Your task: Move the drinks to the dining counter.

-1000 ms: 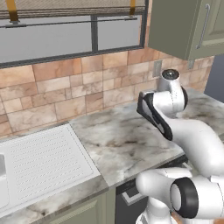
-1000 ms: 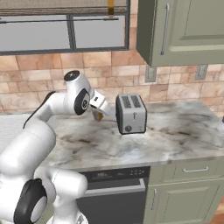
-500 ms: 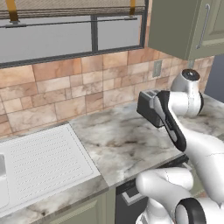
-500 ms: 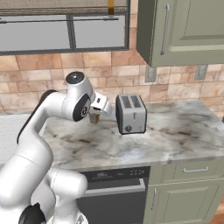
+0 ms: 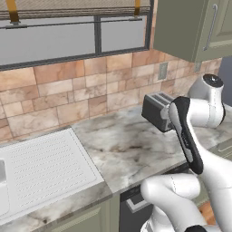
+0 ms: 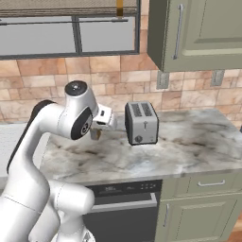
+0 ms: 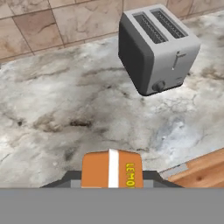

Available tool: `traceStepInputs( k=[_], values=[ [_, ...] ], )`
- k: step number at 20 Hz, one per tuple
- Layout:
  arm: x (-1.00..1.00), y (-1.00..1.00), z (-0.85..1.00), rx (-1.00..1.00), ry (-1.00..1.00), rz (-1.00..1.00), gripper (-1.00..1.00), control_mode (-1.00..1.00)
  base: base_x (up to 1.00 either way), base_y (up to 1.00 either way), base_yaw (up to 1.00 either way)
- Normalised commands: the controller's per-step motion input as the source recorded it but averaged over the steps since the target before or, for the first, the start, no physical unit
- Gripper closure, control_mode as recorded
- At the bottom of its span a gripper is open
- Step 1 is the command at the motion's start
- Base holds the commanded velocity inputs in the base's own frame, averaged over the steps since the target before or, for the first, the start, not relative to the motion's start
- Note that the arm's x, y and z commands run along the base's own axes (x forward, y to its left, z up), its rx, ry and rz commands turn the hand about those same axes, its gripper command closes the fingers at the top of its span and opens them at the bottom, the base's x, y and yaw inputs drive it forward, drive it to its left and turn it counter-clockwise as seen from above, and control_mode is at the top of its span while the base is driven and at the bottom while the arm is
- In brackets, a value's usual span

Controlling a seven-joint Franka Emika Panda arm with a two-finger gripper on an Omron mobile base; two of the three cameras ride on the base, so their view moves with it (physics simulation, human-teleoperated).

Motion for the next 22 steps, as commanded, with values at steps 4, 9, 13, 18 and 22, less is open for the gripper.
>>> traceStepInputs(
  k=[4, 9, 13, 18, 22],
  values=[
    [-0.47, 0.07, 0.19, 0.0, 0.01, 0.05, 1.0, -1.0, 0.0, 0.0, 0.0],
    [-0.31, 0.12, 0.24, 0.0, 0.07, 0.0, 1.0, -1.0, 0.0, 0.0, 0.0],
    [-0.24, 0.14, 0.24, 0.0, 0.08, 0.0, 1.0, -1.0, 0.0, 0.0, 0.0],
    [-0.26, 0.03, 0.14, -0.01, 0.03, 0.0, 1.0, -1.0, 0.0, 0.0, 0.0],
    [-0.36, 0.03, 0.09, -0.02, 0.0, 0.0, 1.0, -1.0, 0.0, 0.0, 0.0]
  ],
)
